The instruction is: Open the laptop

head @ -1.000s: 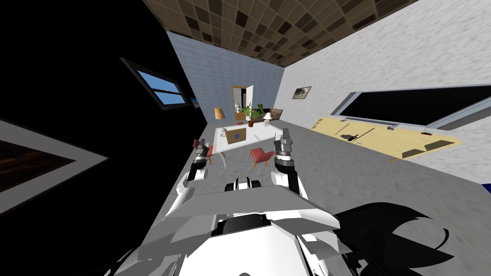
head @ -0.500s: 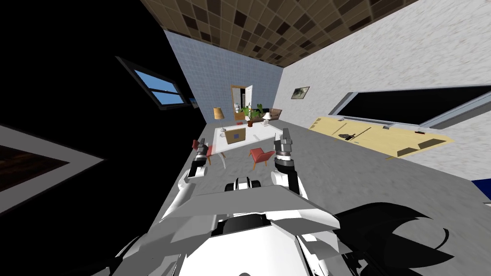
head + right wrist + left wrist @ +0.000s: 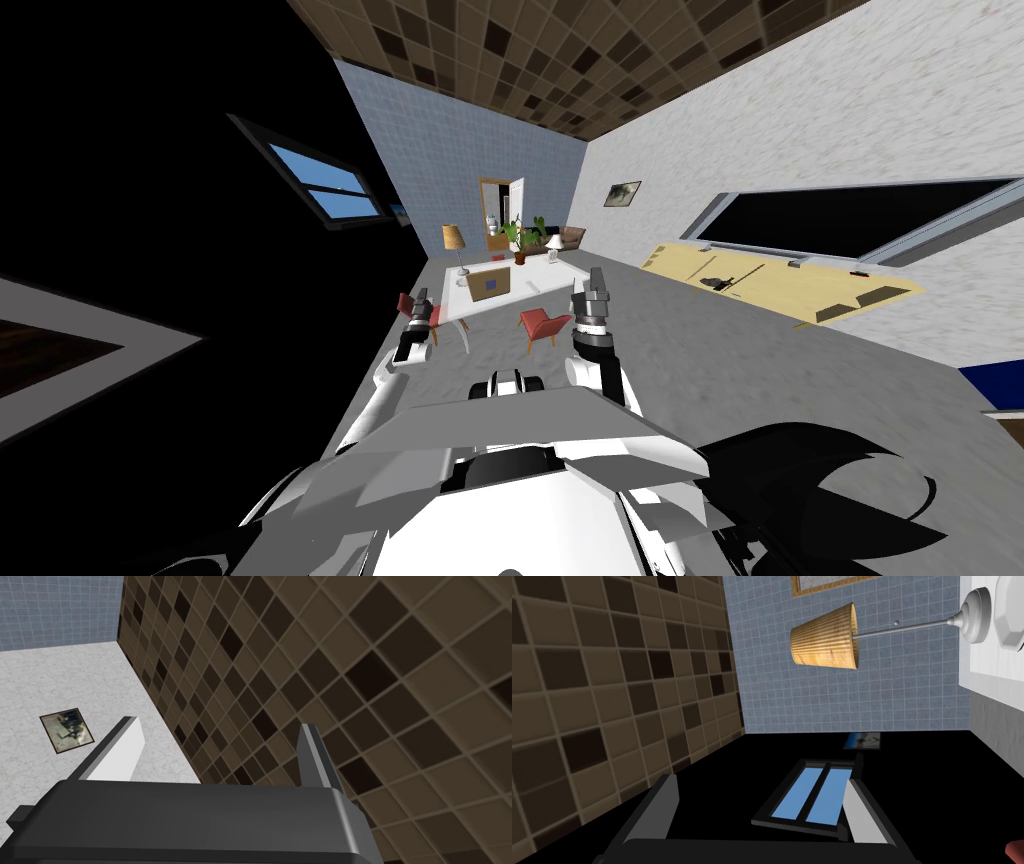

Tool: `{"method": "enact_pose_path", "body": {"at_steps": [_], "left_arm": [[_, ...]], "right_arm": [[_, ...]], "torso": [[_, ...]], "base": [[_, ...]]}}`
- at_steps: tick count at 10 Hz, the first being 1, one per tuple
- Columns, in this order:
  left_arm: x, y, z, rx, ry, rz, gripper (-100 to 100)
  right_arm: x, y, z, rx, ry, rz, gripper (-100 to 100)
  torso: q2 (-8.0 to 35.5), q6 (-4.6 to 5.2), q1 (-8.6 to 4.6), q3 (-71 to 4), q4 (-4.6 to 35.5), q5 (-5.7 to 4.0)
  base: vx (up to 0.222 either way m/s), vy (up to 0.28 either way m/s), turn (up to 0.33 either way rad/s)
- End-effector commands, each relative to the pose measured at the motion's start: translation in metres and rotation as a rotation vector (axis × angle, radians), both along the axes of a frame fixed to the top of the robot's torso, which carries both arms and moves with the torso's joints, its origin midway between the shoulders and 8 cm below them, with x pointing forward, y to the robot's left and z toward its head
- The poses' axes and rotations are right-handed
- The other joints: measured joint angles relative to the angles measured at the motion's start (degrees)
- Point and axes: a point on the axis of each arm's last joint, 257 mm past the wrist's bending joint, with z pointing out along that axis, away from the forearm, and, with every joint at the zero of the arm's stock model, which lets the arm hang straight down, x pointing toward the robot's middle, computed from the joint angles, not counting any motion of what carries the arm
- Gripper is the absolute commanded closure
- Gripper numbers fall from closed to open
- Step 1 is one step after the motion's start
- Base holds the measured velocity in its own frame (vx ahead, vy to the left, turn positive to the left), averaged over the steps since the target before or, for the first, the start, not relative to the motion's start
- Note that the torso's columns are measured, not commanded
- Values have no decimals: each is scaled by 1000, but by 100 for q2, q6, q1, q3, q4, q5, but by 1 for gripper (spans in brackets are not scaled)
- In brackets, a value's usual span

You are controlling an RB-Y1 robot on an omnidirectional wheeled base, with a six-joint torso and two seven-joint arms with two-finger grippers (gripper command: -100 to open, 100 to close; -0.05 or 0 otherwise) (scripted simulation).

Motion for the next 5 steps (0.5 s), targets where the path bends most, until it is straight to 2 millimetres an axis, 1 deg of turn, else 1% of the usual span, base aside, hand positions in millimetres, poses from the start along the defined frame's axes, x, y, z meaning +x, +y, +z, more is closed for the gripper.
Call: {"method": "enact_pose_path", "body": {"at_steps": [1,3,4,5], "left_arm": [[12,10,-8,13,31,24,-100],[32,20,-7,37,53,50,-100],[32,24,-17,34,75,57,-100],[42,26,-14,46,82,67,-100]], "right_arm": [[0,0,0,0,0,0,0],[0,0,0,0,0,0,0],[0,0,0,0,0,0,0],[0,0,0,0,0,0,0]], "torso": [[-1,2,-1,-1,1,-1],[-1,2,0,-1,0,0],[-3,2,-6,-2,0,-2],[0,-1,-1,-1,0,-1]], "base": [[10,-11,-21],[16,-22,-54],[17,-26,-24],[24,-26,-31]]}}
